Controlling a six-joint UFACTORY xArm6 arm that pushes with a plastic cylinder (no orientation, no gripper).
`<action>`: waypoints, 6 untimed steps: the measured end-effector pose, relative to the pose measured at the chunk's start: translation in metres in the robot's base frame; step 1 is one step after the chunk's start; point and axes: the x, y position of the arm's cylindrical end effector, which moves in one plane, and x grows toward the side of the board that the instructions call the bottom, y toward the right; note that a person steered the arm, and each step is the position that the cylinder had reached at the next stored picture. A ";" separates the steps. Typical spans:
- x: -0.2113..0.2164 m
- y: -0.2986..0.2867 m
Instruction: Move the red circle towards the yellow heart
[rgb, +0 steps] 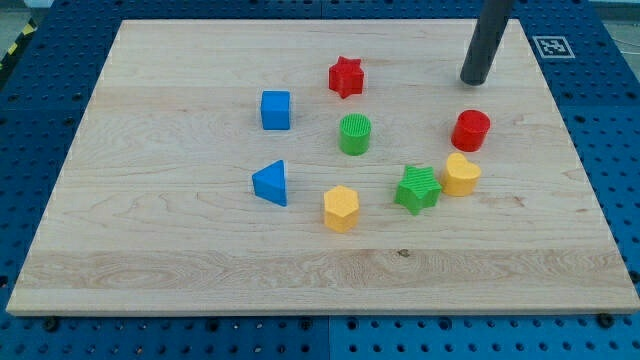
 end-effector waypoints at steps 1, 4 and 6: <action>0.014 0.000; 0.078 0.000; 0.118 0.000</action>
